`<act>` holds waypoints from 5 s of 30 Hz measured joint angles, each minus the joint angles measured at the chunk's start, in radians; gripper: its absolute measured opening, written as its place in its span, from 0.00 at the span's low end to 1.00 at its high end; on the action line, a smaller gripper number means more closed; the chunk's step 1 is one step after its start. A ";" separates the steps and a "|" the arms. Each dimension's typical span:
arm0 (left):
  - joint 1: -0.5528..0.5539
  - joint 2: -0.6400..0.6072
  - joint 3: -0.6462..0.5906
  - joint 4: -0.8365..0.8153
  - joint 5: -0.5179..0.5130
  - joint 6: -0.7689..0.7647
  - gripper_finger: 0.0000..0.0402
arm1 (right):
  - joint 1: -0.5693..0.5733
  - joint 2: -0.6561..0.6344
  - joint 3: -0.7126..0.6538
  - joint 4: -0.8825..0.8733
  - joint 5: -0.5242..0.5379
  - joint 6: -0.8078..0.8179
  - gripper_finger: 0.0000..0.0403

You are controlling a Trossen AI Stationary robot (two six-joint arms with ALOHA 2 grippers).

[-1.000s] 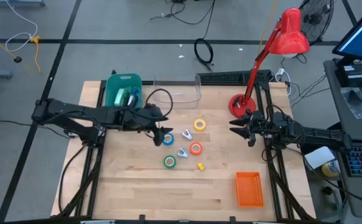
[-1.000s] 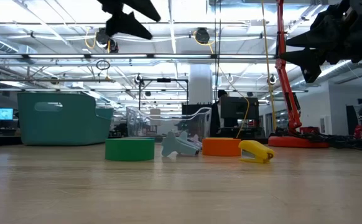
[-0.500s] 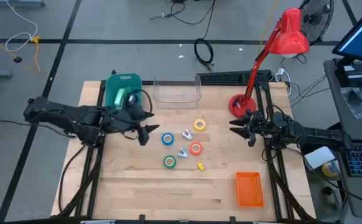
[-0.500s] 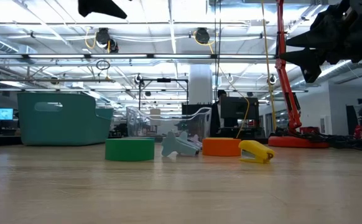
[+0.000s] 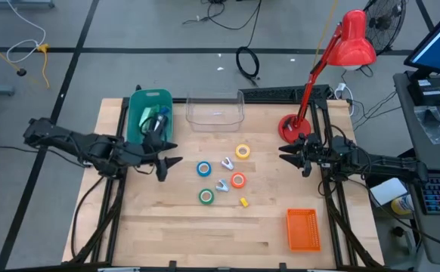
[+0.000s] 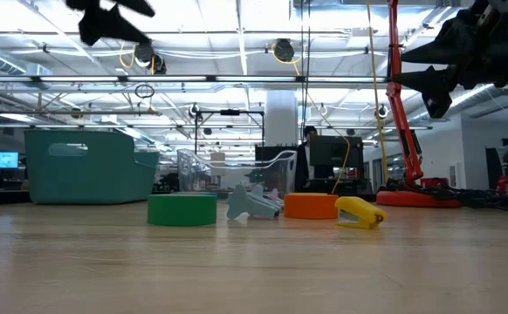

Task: Pick and place Stapler, Stapler remover, tape
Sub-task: Put the yellow stapler into the green bin

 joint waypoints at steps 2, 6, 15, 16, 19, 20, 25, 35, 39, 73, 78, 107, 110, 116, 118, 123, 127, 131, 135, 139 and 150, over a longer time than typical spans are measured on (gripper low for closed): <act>-0.010 -0.031 -0.054 0.019 0.007 -0.010 0.67 | 0.000 0.000 0.000 0.001 0.000 0.007 0.41; -0.031 -0.080 -0.125 0.032 0.007 -0.020 0.67 | 0.000 0.000 0.000 0.049 0.000 0.061 0.41; -0.044 -0.199 -0.225 0.034 0.003 -0.028 0.67 | 0.000 0.011 0.000 0.189 0.027 0.062 0.41; -0.044 -0.217 -0.235 0.035 0.003 -0.025 0.67 | 0.000 0.016 0.000 0.196 0.028 0.060 0.41; -0.044 -0.270 -0.269 0.035 0.001 -0.023 0.67 | 0.000 0.043 0.000 0.207 0.027 0.067 0.41; -0.044 -0.289 -0.281 0.035 -0.001 -0.022 0.67 | 0.000 0.055 0.000 0.215 0.027 0.074 0.41; -0.044 -0.378 -0.344 0.032 -0.002 -0.022 0.67 | 0.000 0.135 0.000 0.302 0.027 0.078 0.41; -0.044 -0.499 -0.413 0.022 -0.003 -0.022 0.67 | 0.007 0.302 0.000 0.485 0.029 0.083 0.41; -0.044 -0.530 -0.415 -0.021 -0.010 -0.022 0.67 | 0.030 0.347 0.000 0.547 0.032 0.092 0.41; -0.043 -0.782 -0.415 -0.265 -0.046 -0.036 0.67 | 0.264 0.841 0.348 0.352 0.293 0.052 0.41; -0.043 -0.787 -0.415 -0.250 -0.045 -0.023 0.67 | 0.281 0.902 0.407 0.271 0.319 0.056 0.41; -0.043 -0.787 -0.415 -0.171 0.132 0.080 0.67 | 0.288 1.081 0.617 -0.022 0.359 0.042 0.30; -0.043 -0.789 -0.414 -0.100 0.214 0.178 0.67 | 0.288 1.081 0.619 -0.024 0.348 0.043 0.28; -0.044 -0.789 -0.414 -0.110 0.238 0.198 0.67 | 0.288 1.081 0.619 -0.002 0.310 0.025 0.24; -0.044 -0.789 -0.414 -0.110 0.235 0.198 0.67 | 0.292 1.081 0.619 0.007 0.310 0.019 0.23; -0.044 -0.789 -0.428 -0.114 0.186 0.171 0.67 | 0.315 1.081 0.619 0.007 0.313 0.002 0.21; -0.043 -0.789 -0.476 -0.095 0.185 0.097 0.67 | 0.328 1.081 0.619 0.007 0.313 -0.006 0.18; -0.043 -0.789 -0.509 -0.024 0.190 0.092 0.67 | 0.328 1.066 0.618 0.016 0.314 -0.008 0.16; -0.044 -0.789 -0.512 -0.003 0.217 0.123 0.67 | 0.328 1.067 0.617 0.058 0.314 -0.001 0.15; -0.043 -0.789 -0.512 -0.003 0.245 0.105 0.67 | 0.328 1.066 0.618 0.087 0.313 0.015 0.15; -0.043 -0.787 -0.512 -0.004 0.264 0.100 0.67 | 0.341 1.067 0.617 0.061 0.234 0.042 0.15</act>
